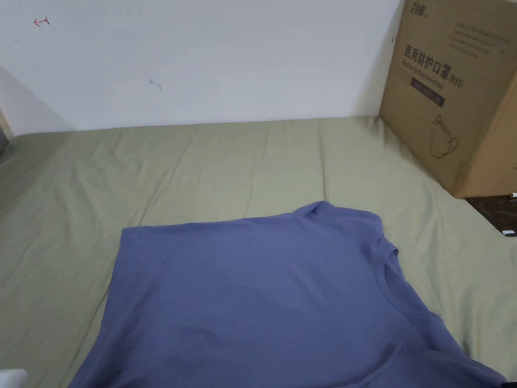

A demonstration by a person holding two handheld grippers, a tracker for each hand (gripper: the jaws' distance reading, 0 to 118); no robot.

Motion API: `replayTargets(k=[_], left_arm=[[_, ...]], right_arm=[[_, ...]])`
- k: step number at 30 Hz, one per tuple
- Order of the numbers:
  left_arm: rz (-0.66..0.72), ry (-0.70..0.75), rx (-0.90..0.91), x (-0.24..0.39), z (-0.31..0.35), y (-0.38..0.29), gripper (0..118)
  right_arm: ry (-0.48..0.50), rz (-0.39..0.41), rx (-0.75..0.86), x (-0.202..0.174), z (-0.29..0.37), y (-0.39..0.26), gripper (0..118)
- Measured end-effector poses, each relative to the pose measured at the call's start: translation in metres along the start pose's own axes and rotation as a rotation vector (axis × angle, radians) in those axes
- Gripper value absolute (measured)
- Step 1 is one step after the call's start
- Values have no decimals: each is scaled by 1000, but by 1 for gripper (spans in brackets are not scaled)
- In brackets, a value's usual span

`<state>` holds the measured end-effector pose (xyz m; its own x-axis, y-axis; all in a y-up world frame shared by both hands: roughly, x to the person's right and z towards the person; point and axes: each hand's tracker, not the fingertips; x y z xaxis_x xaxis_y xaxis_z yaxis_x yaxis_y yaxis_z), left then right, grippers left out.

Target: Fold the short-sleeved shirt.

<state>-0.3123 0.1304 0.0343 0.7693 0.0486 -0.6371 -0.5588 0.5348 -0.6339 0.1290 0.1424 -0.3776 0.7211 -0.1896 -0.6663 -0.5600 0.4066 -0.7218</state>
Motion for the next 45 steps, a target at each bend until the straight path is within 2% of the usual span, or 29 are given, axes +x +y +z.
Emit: replayTargets(k=[4, 7, 10, 13, 16, 17, 18, 19, 20, 21, 22, 27, 29, 30, 31, 33, 34, 36, 38, 41, 43, 44, 45], left_arm=[[-41, 14, -6, 0, -9, 42, 3], [-45, 7, -3, 0, -31, 90, 3], [-47, 11, 6, -4, -68, 139, 3], [21, 4, -1, -11, -110, 177, 3], [20, 27, -27, -9, -144, 200, 3], [16, 30, -35, -7, -152, 205, 9], [16, 36, -40, -5, -156, 208, 21], [17, 42, -39, -3, -158, 210, 40], [22, 40, -34, -2, -159, 211, 69], [34, 31, -25, -2, -157, 211, 82], [46, 16, -6, -1, -152, 209, 84], [60, -30, 41, 3, -119, 185, 84], [52, -32, 111, 7, -95, 164, 84], [54, -25, 126, 8, -85, 154, 82], [57, -6, 139, 11, -73, 143, 74], [70, 5, 160, 13, -53, 120, 12], [80, 2, 157, 14, -49, 109, 0], [120, -5, 109, 16, -44, 92, 0], [154, -80, 63, 4, -49, 82, 0], [163, -14, 84, -2, -50, 80, 0], [222, -28, 79, -17, -60, 89, 3], [255, -41, 67, -24, -67, 93, 33], [268, -44, 56, -29, -77, 96, 74]], right_arm=[[32, -8, 9, -5, 1, 53, 3], [16, 7, 35, -11, -14, 113, 3], [0, 15, 51, -17, -50, 175, 3], [-41, 39, 56, -19, -98, 222, 3], [-49, -16, 45, -19, -141, 247, 3], [-59, -47, 34, -21, -152, 252, 3], [-74, -61, 36, -22, -160, 257, 3], [-108, -75, 55, -24, -162, 255, 13], [-129, -93, 86, -25, -162, 254, 58], [-137, -99, 104, -25, -163, 253, 95], [-139, -108, 108, -25, -160, 249, 112], [-115, -96, 179, -26, -126, 211, 113], [-84, -81, 234, -26, -103, 185, 110], [-53, -77, 254, -26, -93, 173, 106], [-12, -68, 264, -28, -81, 158, 96], [85, -64, 300, -28, -61, 131, 36], [107, -72, 301, -28, -54, 119, 3], [97, -78, 288, -33, -46, 100, 0], [164, -83, 322, -35, -37, 86, 0], [131, -57, 319, -42, -33, 78, 0], [138, -63, 315, -45, -34, 77, 0], [146, -82, 309, -44, -35, 77, 0], [157, -101, 299, -43, -36, 77, 0]])
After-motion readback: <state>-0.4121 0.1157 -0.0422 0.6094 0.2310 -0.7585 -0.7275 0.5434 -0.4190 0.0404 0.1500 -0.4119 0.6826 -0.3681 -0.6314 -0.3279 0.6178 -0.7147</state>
